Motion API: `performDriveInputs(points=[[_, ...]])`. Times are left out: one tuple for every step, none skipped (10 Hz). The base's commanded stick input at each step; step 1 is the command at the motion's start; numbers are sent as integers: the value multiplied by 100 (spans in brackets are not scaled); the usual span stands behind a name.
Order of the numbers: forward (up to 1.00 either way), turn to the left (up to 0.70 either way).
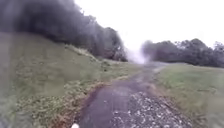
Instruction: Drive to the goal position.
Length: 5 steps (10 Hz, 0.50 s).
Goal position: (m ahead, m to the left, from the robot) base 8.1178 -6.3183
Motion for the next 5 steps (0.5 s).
performDriveInputs(points=[[50,-46],[50,-12],[50,0],[50,0],[50,0]])
